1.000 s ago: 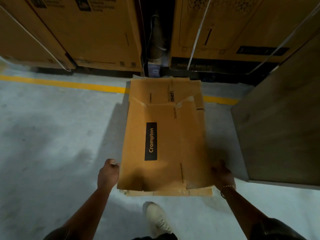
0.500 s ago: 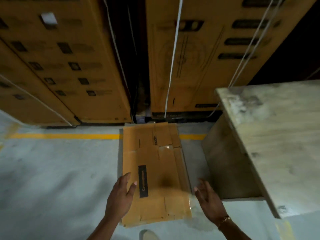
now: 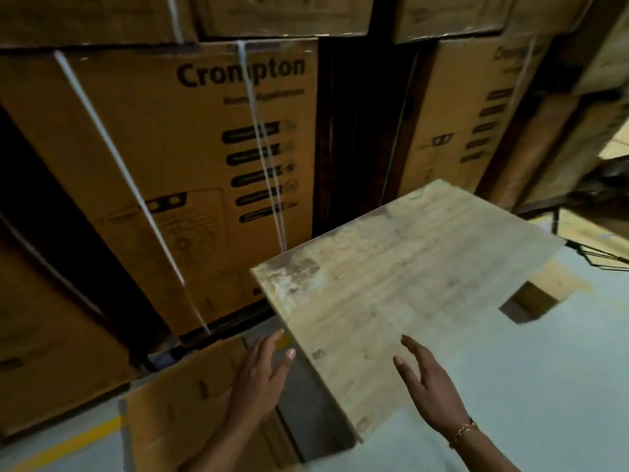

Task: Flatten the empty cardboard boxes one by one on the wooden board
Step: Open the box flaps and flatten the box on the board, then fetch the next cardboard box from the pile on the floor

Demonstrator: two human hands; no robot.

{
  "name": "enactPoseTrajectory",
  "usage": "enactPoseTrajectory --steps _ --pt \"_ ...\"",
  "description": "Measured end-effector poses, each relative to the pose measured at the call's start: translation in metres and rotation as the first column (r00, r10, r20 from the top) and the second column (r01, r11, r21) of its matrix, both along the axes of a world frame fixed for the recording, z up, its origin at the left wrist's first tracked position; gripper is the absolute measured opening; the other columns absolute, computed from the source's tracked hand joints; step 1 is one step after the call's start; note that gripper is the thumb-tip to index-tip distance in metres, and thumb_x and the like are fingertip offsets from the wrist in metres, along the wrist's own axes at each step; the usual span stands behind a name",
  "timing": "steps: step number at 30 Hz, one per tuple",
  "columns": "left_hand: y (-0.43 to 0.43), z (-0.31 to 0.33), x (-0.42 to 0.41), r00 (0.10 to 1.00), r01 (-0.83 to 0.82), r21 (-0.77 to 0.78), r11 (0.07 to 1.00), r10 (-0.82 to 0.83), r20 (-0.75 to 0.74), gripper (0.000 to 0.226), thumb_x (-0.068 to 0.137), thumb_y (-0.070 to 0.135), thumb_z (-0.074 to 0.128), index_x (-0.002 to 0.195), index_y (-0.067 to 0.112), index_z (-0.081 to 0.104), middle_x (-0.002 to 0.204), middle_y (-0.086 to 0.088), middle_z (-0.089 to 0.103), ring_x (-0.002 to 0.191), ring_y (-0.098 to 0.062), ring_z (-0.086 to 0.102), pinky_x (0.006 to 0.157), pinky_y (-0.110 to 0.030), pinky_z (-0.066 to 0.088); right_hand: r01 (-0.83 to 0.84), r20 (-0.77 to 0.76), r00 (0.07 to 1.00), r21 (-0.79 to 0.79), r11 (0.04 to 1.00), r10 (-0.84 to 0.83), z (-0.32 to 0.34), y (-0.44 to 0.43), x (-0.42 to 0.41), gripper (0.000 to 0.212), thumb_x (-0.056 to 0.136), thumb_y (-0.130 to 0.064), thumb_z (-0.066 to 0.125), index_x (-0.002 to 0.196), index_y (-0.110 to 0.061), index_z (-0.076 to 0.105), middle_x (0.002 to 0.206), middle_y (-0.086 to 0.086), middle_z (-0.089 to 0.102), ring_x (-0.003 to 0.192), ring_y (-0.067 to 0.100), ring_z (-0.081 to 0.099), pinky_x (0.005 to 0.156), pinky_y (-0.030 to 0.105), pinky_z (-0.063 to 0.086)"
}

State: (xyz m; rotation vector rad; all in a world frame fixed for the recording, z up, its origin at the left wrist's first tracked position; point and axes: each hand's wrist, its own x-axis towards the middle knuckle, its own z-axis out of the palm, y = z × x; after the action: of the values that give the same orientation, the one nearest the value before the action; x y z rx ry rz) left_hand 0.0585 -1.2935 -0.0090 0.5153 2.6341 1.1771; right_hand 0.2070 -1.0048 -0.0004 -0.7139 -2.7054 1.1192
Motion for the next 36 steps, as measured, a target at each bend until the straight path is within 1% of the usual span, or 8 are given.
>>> enactPoseTrajectory --steps 3,5,8,14,18,25,31,36 --pt "0.094 0.017 0.007 0.993 0.067 -0.013 0.998 -0.068 -0.098 0.075 0.084 0.080 0.023 0.143 0.038 0.042 0.145 0.014 0.043 0.134 -0.010 0.041 0.107 -0.033 0.039 0.033 -0.011 0.999 0.071 0.997 -0.033 0.014 0.082 0.021 0.064 0.094 -0.063 0.038 0.150 -0.033 0.033 0.152 -0.013 0.039 0.137 0.009 0.041 0.108 0.032 0.039" --pt "0.156 0.029 0.018 0.988 0.092 0.004 0.996 -0.091 -0.128 0.068 0.090 0.075 0.025 0.146 0.038 0.038 0.149 0.016 0.039 0.136 -0.009 0.038 0.108 -0.035 0.039 0.042 -0.003 0.999 0.111 0.993 -0.042 0.026 0.135 0.032 0.067 0.094 -0.063 0.037 0.153 -0.032 0.030 0.156 -0.010 0.036 0.141 0.011 0.037 0.113 0.033 0.035" --pt "0.242 0.043 0.030 0.975 0.150 -0.001 0.989 -0.148 -0.165 0.058 0.095 0.062 0.036 0.147 0.036 0.037 0.151 0.015 0.037 0.138 -0.008 0.036 0.109 -0.032 0.037 0.084 -0.003 0.996 0.142 0.986 -0.084 0.046 0.205 0.052 0.069 0.094 -0.063 0.034 0.154 -0.030 0.027 0.157 -0.009 0.033 0.144 0.012 0.033 0.115 0.033 0.029" --pt "0.404 0.068 0.032 0.940 0.285 0.052 0.957 -0.268 -0.212 0.050 0.098 0.053 0.043 0.145 0.036 0.040 0.149 0.014 0.040 0.138 -0.008 0.036 0.110 -0.031 0.035 0.214 -0.081 0.976 0.148 0.966 -0.204 0.080 0.327 0.075 0.069 0.093 -0.066 0.032 0.153 -0.031 0.028 0.157 -0.010 0.034 0.143 0.011 0.033 0.115 0.036 0.031" --pt "0.497 0.071 0.024 0.904 0.378 0.067 0.923 -0.353 -0.241 0.049 0.097 0.053 0.044 0.143 0.037 0.042 0.148 0.017 0.041 0.137 -0.005 0.036 0.109 -0.028 0.035 0.295 -0.104 0.954 0.134 0.946 -0.283 0.086 0.397 0.077 0.065 0.096 -0.060 0.037 0.153 -0.029 0.030 0.156 -0.010 0.035 0.142 0.012 0.035 0.114 0.036 0.033" --pt "0.661 0.057 -0.017 0.875 0.468 0.117 0.876 -0.441 -0.201 0.046 0.097 0.054 0.044 0.141 0.039 0.043 0.144 0.020 0.042 0.133 -0.005 0.038 0.106 -0.027 0.036 0.362 -0.038 0.932 0.116 0.925 -0.360 0.070 0.533 0.049 0.076 0.087 -0.075 0.026 0.152 -0.035 0.030 0.156 -0.013 0.035 0.141 0.010 0.036 0.114 0.036 0.034" --pt "0.794 0.056 -0.053 0.830 0.555 0.095 0.827 -0.541 -0.137 0.044 0.098 0.053 0.044 0.140 0.039 0.044 0.143 0.018 0.043 0.130 -0.006 0.040 0.101 -0.026 0.038 0.401 0.055 0.911 0.119 0.908 -0.409 0.070 0.631 0.027 0.065 0.094 -0.065 0.032 0.152 -0.034 0.028 0.155 -0.013 0.035 0.141 0.009 0.035 0.115 0.033 0.031" --pt "0.899 0.056 -0.068 0.784 0.620 0.081 0.780 -0.611 -0.112 0.045 0.098 0.056 0.041 0.141 0.041 0.042 0.141 0.023 0.040 0.131 -0.003 0.038 0.101 -0.024 0.035 0.471 0.054 0.878 0.085 0.878 -0.476 0.062 0.724 0.022 0.058 0.097 -0.059 0.037 0.149 -0.036 0.032 0.153 -0.013 0.038 0.139 0.009 0.038 0.113 0.031 0.032"
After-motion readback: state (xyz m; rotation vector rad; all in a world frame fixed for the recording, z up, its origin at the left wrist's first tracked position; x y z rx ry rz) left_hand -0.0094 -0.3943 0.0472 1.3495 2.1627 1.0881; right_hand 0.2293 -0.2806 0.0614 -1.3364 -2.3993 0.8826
